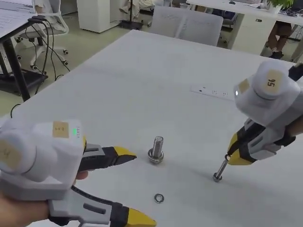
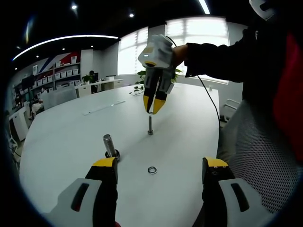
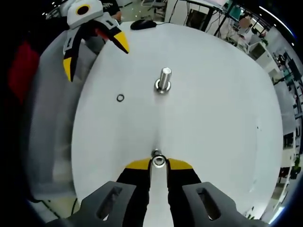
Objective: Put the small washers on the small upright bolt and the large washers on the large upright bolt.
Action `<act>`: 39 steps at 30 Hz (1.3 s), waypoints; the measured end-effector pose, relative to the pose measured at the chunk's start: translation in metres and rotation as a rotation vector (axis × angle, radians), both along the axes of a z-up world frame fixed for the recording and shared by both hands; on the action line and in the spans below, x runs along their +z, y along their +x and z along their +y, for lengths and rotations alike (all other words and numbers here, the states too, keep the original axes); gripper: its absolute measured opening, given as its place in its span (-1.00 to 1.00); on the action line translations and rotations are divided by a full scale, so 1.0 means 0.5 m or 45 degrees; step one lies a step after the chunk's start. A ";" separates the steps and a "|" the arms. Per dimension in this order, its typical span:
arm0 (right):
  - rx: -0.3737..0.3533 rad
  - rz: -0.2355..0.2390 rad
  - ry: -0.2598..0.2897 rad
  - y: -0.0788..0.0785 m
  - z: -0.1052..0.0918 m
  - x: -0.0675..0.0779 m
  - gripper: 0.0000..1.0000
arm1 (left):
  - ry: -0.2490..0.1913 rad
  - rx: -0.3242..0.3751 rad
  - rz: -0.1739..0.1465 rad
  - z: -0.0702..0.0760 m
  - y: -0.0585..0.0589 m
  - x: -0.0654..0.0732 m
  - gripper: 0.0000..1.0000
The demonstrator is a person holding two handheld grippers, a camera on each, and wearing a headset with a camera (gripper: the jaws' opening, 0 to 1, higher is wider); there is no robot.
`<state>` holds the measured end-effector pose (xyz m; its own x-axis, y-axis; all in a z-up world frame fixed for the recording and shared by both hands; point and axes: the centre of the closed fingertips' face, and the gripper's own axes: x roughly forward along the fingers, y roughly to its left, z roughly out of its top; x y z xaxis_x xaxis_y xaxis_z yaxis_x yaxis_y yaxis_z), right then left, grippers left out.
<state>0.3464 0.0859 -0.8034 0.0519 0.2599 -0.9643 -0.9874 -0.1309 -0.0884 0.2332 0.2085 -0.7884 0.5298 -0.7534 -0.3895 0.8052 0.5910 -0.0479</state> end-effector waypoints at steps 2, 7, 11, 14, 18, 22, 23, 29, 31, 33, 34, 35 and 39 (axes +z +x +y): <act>0.000 0.003 0.003 0.000 0.000 -0.003 -0.72 | 0.002 -0.001 0.002 0.000 0.000 -0.001 0.45; -0.001 0.008 0.002 0.000 -0.002 -0.009 -0.72 | 0.003 0.000 0.003 -0.001 0.000 -0.003 0.44; -0.007 0.007 0.004 0.002 -0.003 -0.013 -0.72 | 0.003 0.003 0.003 -0.001 0.000 -0.004 0.44; -0.005 0.009 0.003 0.001 -0.003 -0.015 -0.72 | 0.003 0.002 0.002 -0.001 0.000 -0.004 0.44; -0.007 0.011 0.005 0.001 -0.001 -0.018 -0.72 | 0.003 0.004 0.003 -0.001 -0.001 -0.005 0.44; -0.012 0.019 0.004 0.001 -0.002 -0.023 -0.72 | 0.003 0.003 0.002 -0.001 -0.001 -0.005 0.44; -0.014 0.022 0.002 0.001 -0.003 -0.025 -0.72 | 0.002 0.003 0.002 -0.001 -0.001 -0.005 0.44; -0.018 0.026 -0.001 0.001 -0.003 -0.033 -0.72 | 0.004 0.002 0.003 -0.001 -0.001 -0.006 0.44; -0.017 0.028 0.000 0.001 -0.002 -0.037 -0.72 | 0.004 0.002 0.003 -0.001 -0.001 -0.006 0.44; -0.019 0.032 -0.003 0.001 -0.002 -0.041 -0.72 | 0.004 0.004 0.003 -0.001 -0.001 -0.006 0.44; -0.018 0.033 -0.004 0.002 -0.002 -0.043 -0.72 | 0.005 0.004 0.003 0.000 -0.001 -0.006 0.44; -0.019 0.034 -0.006 0.002 0.000 -0.046 -0.72 | 0.005 0.004 0.004 0.000 -0.001 -0.007 0.44; -0.014 0.039 -0.012 0.006 0.001 -0.059 -0.72 | 0.006 0.004 0.005 0.000 -0.001 -0.007 0.44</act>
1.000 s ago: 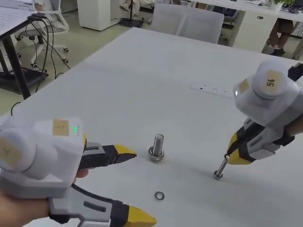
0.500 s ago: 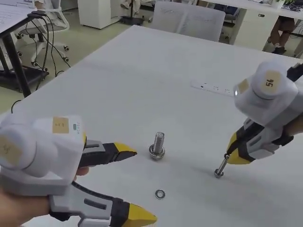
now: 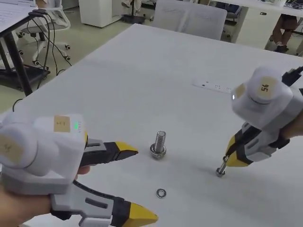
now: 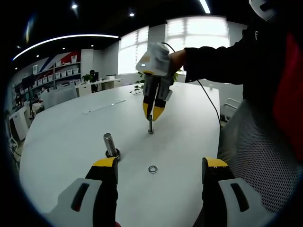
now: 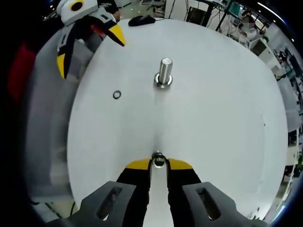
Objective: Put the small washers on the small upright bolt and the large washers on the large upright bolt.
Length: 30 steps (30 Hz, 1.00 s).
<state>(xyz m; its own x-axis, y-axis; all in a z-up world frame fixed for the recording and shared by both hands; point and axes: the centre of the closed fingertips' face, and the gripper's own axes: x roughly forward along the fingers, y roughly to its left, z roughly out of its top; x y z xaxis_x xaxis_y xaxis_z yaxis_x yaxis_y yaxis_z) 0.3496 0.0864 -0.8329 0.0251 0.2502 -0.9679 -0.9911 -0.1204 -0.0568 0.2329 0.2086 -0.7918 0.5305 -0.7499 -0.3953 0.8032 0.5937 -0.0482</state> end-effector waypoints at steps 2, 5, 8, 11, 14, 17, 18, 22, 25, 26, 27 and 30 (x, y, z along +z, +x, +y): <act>0.000 0.004 -0.003 -0.001 0.001 -0.005 -0.72 | 0.001 0.001 0.001 0.001 0.000 0.000 0.44; 0.005 0.004 -0.008 -0.001 0.002 -0.014 -0.72 | 0.001 0.001 0.001 0.001 0.000 -0.001 0.44; 0.003 0.006 -0.009 0.000 0.003 -0.021 -0.72 | 0.001 0.001 0.003 0.000 0.000 -0.001 0.44; 0.003 0.007 -0.012 -0.002 0.005 -0.031 -0.72 | 0.003 0.000 0.005 0.000 0.001 -0.002 0.44; 0.003 0.010 -0.015 -0.003 0.007 -0.041 -0.72 | 0.004 -0.002 0.005 0.000 0.001 -0.002 0.44; 0.004 0.015 -0.011 -0.003 0.009 -0.049 -0.72 | 0.006 -0.001 0.007 -0.001 0.001 -0.003 0.44; 0.004 0.016 -0.011 -0.002 0.010 -0.051 -0.72 | 0.006 -0.002 0.007 -0.001 0.001 -0.003 0.44; 0.006 0.015 -0.017 -0.002 0.012 -0.060 -0.72 | 0.006 -0.002 0.009 -0.001 0.003 -0.004 0.44; 0.008 0.012 -0.021 -0.002 0.011 -0.063 -0.72 | 0.005 -0.002 0.010 -0.001 0.003 -0.004 0.44; 0.009 0.013 -0.022 -0.002 0.012 -0.064 -0.72 | 0.005 -0.002 0.011 -0.001 0.004 -0.004 0.44; 0.009 0.012 -0.023 -0.003 0.012 -0.065 -0.72 | 0.006 -0.002 0.012 -0.001 0.004 -0.004 0.44; 0.012 0.010 -0.015 -0.002 0.014 -0.063 -0.72 | 0.004 -0.002 0.014 -0.001 0.005 -0.005 0.44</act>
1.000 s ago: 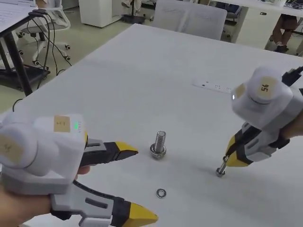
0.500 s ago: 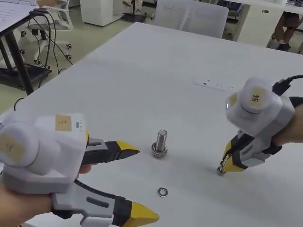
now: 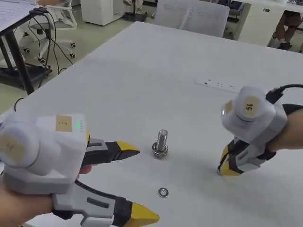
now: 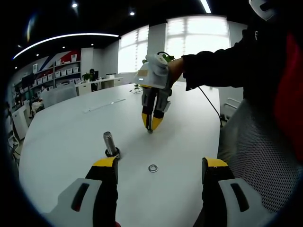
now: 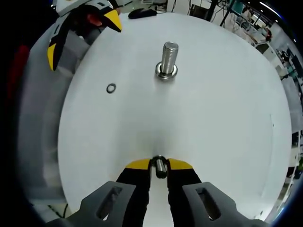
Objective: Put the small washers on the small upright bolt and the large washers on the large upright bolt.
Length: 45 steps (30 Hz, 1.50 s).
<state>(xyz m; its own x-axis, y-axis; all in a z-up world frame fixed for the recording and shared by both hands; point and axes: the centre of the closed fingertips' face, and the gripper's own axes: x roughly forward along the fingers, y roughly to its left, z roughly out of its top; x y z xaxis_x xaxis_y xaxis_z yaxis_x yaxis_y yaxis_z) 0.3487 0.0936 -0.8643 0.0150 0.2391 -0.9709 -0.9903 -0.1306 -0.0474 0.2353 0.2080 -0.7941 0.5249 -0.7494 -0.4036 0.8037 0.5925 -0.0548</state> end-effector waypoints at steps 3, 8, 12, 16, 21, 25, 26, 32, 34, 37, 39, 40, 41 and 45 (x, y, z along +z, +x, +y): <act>0.002 0.000 0.000 0.001 -0.001 0.002 -0.71 | 0.000 -0.002 0.001 -0.001 0.001 0.001 0.44; -0.001 -0.001 0.004 0.001 -0.001 0.003 -0.69 | 0.000 -0.003 0.002 -0.002 0.002 0.000 0.44; -0.009 0.004 0.004 0.000 -0.003 0.004 -0.65 | 0.002 -0.006 0.004 -0.003 0.002 -0.001 0.44; -0.021 0.001 0.008 0.002 -0.009 0.006 -0.62 | 0.002 -0.009 0.002 -0.004 0.002 0.000 0.44; -0.046 0.000 0.010 0.001 -0.019 0.010 -0.59 | 0.001 -0.011 -0.002 -0.006 0.001 0.001 0.43; -0.061 -0.001 0.009 -0.001 -0.028 0.011 -0.58 | -0.001 -0.012 -0.006 -0.006 0.001 0.002 0.43; -0.065 -0.001 0.009 -0.002 -0.031 0.011 -0.58 | -0.001 -0.013 -0.007 -0.006 0.001 0.003 0.43; -0.090 0.010 0.011 -0.013 -0.043 0.011 -0.57 | 0.001 -0.018 -0.008 -0.007 -0.002 0.002 0.43; -0.098 0.012 0.013 -0.017 -0.047 0.010 -0.57 | 0.001 -0.020 -0.009 -0.007 -0.002 0.002 0.43; -0.107 0.019 0.014 -0.025 -0.052 0.008 -0.57 | 0.002 -0.022 -0.008 -0.008 -0.004 0.001 0.43; -0.111 0.023 0.012 -0.032 -0.056 0.005 -0.57 | 0.003 -0.025 -0.009 -0.008 -0.005 0.001 0.43; -0.112 0.025 0.011 -0.036 -0.057 0.005 -0.57 | 0.003 -0.026 -0.010 -0.009 -0.006 0.001 0.43; -0.113 0.028 0.012 -0.037 -0.058 0.004 -0.57 | 0.004 -0.026 -0.011 -0.009 -0.006 0.001 0.43; -0.120 0.035 0.019 -0.043 -0.058 0.004 -0.57 | 0.004 -0.027 -0.013 -0.009 -0.008 0.001 0.43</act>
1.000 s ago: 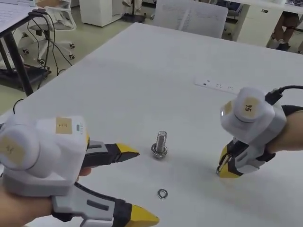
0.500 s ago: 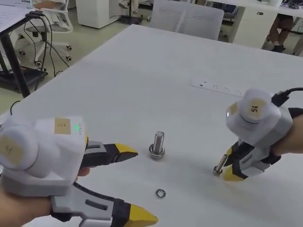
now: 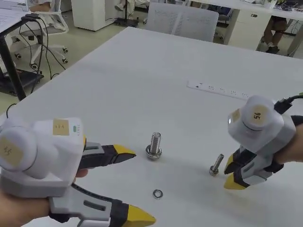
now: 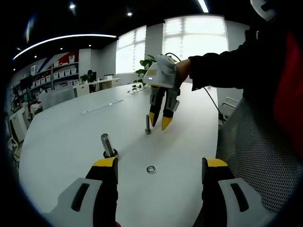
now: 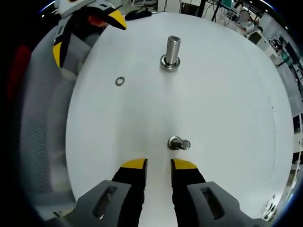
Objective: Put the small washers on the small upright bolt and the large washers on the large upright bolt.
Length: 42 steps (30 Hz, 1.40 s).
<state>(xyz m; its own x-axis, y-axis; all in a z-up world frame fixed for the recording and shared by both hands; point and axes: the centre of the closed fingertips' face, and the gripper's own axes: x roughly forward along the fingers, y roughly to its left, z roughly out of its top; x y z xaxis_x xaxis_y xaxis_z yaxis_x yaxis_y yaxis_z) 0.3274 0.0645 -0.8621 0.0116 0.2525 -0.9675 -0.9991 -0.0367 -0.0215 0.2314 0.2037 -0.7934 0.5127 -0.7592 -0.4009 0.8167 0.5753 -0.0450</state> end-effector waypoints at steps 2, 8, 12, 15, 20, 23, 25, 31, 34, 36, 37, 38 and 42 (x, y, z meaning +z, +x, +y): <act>-0.003 0.002 0.002 -0.003 0.000 0.000 -0.57 | -0.001 0.001 -0.002 0.000 -0.001 0.001 0.43; 0.001 0.010 0.004 -0.021 0.005 -0.001 -0.57 | -0.004 0.005 -0.008 0.001 -0.001 0.003 0.43; 0.006 0.021 0.018 -0.035 0.015 0.000 -0.57 | -0.006 0.004 -0.010 0.001 -0.002 0.006 0.43; 0.016 0.022 0.015 -0.043 0.018 0.000 -0.57 | -0.005 0.003 -0.014 0.001 -0.001 0.007 0.43; 0.034 0.024 0.014 -0.056 0.028 0.005 -0.57 | -0.006 0.000 -0.018 0.001 0.000 0.009 0.43; 0.049 0.024 0.013 -0.063 0.036 0.007 -0.57 | -0.007 0.000 -0.024 0.002 0.002 0.012 0.43; 0.063 0.024 0.011 -0.068 0.042 0.007 -0.57 | -0.008 0.000 -0.026 0.003 0.003 0.013 0.43; 0.103 0.018 0.006 -0.081 0.060 0.012 -0.57 | -0.010 0.004 -0.034 0.004 0.004 0.016 0.43; 0.132 0.015 0.009 -0.089 0.075 0.016 -0.56 | -0.009 0.005 -0.037 0.005 0.005 0.017 0.43; 0.148 0.015 0.012 -0.095 0.085 0.018 -0.56 | -0.010 0.005 -0.038 0.005 0.005 0.018 0.43; 0.150 0.015 0.014 -0.095 0.087 0.019 -0.56 | -0.010 0.005 -0.040 0.005 0.005 0.019 0.43; 0.156 0.015 0.016 -0.098 0.091 0.019 -0.56 | -0.010 0.005 -0.041 0.005 0.005 0.019 0.43; 0.188 0.015 0.008 -0.107 0.104 0.018 -0.56 | -0.010 0.005 -0.042 0.006 0.004 0.021 0.43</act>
<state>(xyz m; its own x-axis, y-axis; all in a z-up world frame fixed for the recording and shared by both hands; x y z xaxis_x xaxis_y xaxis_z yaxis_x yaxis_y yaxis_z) 0.2740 0.1164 -0.8529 -0.0374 0.2566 -0.9658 -0.9831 -0.1830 -0.0105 0.2334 0.2066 -0.7831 0.5287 -0.7603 -0.3775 0.8155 0.5783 -0.0225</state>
